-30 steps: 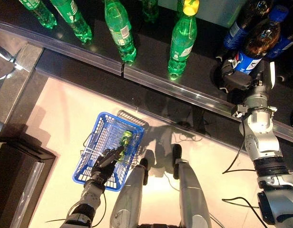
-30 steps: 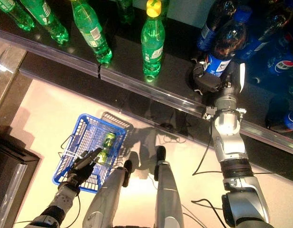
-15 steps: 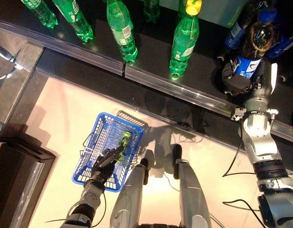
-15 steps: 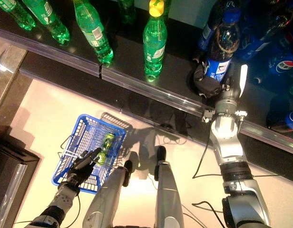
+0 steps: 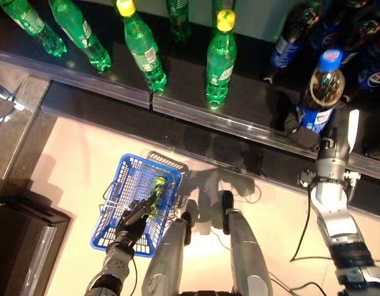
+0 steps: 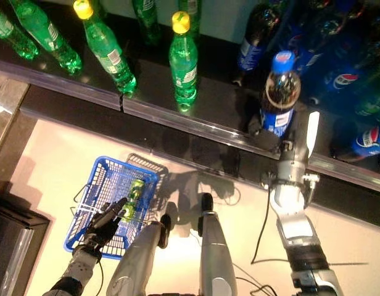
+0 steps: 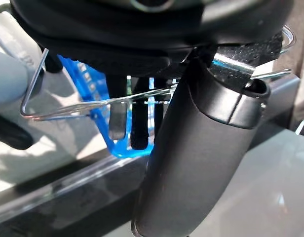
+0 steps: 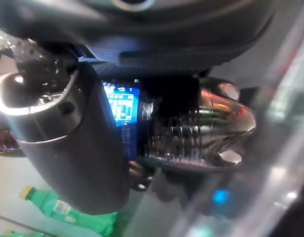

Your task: Pick up the drink and place into the basket.

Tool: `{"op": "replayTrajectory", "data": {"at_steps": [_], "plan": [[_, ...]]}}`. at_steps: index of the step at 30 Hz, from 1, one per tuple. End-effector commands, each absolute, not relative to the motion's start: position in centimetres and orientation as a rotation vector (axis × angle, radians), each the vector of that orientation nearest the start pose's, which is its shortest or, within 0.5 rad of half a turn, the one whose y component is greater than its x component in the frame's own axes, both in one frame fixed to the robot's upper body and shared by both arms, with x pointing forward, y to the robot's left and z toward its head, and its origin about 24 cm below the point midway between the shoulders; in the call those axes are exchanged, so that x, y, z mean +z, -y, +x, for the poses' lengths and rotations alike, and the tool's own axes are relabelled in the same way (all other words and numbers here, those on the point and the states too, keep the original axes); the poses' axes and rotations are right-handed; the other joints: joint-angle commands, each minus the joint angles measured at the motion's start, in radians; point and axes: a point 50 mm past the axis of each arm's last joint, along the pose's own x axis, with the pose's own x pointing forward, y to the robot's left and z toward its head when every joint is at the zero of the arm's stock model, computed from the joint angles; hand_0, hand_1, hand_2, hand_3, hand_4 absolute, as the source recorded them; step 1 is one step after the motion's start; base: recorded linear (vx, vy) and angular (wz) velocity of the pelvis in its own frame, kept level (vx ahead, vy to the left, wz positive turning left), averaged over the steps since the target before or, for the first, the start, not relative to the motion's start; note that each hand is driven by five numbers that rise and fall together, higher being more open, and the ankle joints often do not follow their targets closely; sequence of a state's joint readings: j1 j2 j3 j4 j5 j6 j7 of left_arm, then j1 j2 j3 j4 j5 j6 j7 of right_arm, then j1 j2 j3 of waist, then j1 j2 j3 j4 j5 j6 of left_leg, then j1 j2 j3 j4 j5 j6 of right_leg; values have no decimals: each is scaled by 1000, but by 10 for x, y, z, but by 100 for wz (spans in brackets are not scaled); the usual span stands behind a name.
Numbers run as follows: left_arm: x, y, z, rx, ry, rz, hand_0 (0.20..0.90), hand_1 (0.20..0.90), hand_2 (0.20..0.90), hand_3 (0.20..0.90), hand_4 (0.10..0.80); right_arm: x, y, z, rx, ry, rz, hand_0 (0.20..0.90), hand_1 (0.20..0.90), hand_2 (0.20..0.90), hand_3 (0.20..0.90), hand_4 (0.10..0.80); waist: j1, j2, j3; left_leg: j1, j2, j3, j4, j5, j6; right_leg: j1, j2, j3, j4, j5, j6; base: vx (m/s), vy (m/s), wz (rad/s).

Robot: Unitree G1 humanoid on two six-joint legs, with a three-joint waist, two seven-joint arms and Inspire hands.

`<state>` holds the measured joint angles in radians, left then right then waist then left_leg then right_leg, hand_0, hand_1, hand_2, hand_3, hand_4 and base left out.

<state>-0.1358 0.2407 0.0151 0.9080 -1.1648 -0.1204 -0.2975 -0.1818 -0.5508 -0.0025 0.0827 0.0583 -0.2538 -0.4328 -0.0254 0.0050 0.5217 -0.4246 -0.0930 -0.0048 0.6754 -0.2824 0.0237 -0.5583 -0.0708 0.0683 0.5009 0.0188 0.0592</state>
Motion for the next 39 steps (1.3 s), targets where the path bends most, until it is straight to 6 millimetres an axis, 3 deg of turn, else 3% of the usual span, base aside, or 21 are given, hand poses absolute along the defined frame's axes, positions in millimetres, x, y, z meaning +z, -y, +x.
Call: {"op": "replayTrajectory", "data": {"at_steps": [1,7,13,18,22,27,32,39], "plan": [[-90,-246,173,287,-264,-896,300,300,300,200,100,220,247,239,-332,987,-418,300,300,300,200,100,-6,4,-135,-27,-85,40,-61,104,88,85,95,-19,34,-70,-43,71,21,-2],[-67,-254,181,301,-88,-909,300,300,300,200,100,200,227,218,-104,955,-455,300,300,300,200,100,-4,-2,-165,27,-86,42,-96,127,78,149,94,-4,-18,-46,-25,70,25,-12],[-43,-260,187,306,45,-901,300,300,300,200,100,172,195,214,259,787,-348,300,300,300,200,100,19,-12,-211,103,-77,26,-190,194,54,237,82,-20,-119,-14,-13,63,23,-9],[-29,-250,199,205,60,-886,300,300,300,200,100,143,166,222,493,588,-248,300,300,300,200,100,51,-10,-234,162,-70,10,-272,245,34,311,72,-50,-189,0,-12,30,60,7],[-10,-230,212,57,64,-795,300,300,300,200,100,112,141,230,625,371,-187,300,300,300,200,100,89,-3,-240,219,-69,-18,-351,276,25,375,62,-91,-243,1,-12,-47,65,31],[11,-204,228,-167,39,-728,300,300,300,200,100,72,124,242,630,153,-130,300,300,300,200,100,141,8,-251,286,-68,-64,-431,302,15,439,44,-157,-277,-13,-11,-57,46,47],[30,-170,237,-470,-11,-659,300,300,300,200,100,48,111,258,584,45,-135,300,300,300,200,100,197,23,-273,347,-64,-109,-506,321,4,505,23,-227,-313,-22,-11,-19,52,53],[63,-133,237,-822,-57,-674,300,300,300,200,100,34,88,280,518,44,-295,300,300,300,200,100,299,37,-326,411,-69,-192,-582,329,1,584,-16,-338,-341,-43,-10,34,66,59]]}}
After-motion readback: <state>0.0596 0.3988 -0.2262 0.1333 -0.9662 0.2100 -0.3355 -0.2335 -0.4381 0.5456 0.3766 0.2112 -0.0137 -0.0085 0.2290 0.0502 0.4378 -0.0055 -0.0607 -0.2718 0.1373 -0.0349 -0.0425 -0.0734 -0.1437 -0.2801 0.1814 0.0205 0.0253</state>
